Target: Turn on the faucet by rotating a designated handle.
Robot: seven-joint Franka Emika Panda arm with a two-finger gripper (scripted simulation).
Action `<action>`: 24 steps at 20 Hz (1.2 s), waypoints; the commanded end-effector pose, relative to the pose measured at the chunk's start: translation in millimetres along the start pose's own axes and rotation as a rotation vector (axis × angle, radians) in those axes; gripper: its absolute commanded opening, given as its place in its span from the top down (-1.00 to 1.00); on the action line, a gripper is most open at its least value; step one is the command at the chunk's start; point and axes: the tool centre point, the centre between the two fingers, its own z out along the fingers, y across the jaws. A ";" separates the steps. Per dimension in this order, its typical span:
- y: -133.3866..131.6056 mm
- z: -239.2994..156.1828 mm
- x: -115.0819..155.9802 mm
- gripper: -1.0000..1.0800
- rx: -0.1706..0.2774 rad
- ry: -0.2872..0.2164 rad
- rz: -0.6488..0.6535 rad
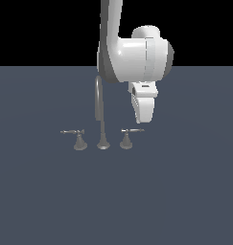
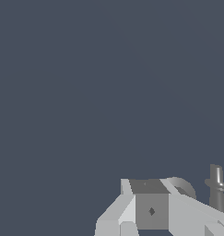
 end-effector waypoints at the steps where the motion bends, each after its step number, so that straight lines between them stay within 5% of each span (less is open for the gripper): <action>1: 16.5 28.0 -11.5 1.00 -0.048 -0.018 -0.013; 24: 75.7 24.3 -4.5 1.00 -0.043 -0.018 -0.011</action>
